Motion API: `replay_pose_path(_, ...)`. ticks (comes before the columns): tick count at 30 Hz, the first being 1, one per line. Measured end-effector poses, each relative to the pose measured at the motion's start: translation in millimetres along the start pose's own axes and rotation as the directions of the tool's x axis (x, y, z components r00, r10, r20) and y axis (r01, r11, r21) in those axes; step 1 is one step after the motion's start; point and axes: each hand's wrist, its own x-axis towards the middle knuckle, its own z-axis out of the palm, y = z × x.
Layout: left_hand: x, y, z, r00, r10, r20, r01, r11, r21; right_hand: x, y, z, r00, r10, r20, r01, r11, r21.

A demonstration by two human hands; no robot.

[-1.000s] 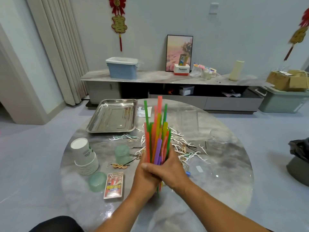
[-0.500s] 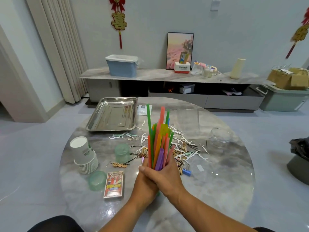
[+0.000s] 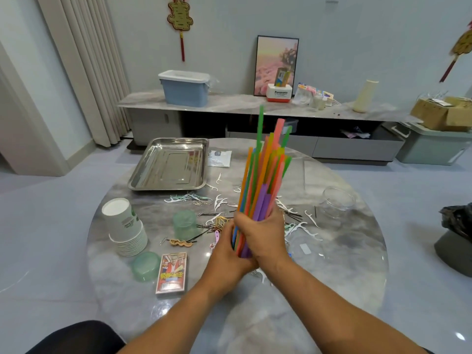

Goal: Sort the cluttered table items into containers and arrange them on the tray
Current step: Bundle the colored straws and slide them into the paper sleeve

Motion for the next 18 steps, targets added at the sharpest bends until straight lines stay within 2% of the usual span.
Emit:
replay_pose_path(2,0,4,-5,1.000,-0.014,0.016,0.014,1.000,-0.018,13,-9,-5,0.999,-0.019,-0.032,0.021,0.998,0.051)
replay_pose_path(5,-2,8,-6,0.999,-0.024,-0.031,0.022,0.997,-0.072,26,-13,-11,0.995,-0.017,-0.095,0.027,0.994,0.103)
replay_pose_path(7,-1,11,-6,0.984,-0.119,-0.134,0.088,0.971,-0.221,35,-15,-15,0.988,0.015,-0.155,0.007,0.991,0.135)
replay_pose_path(9,0,14,-7,0.925,-0.325,-0.197,0.191,0.845,-0.500,41,-15,-20,0.975,0.056,-0.215,-0.017,0.984,0.177)
replay_pose_path(11,3,16,-5,0.862,-0.488,-0.140,0.247,0.644,-0.724,43,-13,-21,0.962,0.093,-0.257,-0.036,0.975,0.218)
replay_pose_path(14,7,22,2,0.833,-0.553,-0.013,0.270,0.427,-0.863,37,-8,-17,0.958,0.098,-0.271,-0.036,0.974,0.223)
replay_pose_path(16,11,25,6,0.832,-0.553,0.040,0.281,0.358,-0.890,29,-6,-11,0.966,0.080,-0.246,-0.029,0.979,0.204)
replay_pose_path(18,13,29,9,0.831,-0.555,0.037,0.280,0.360,-0.890,22,-4,-7,0.974,0.069,-0.217,-0.026,0.980,0.196)
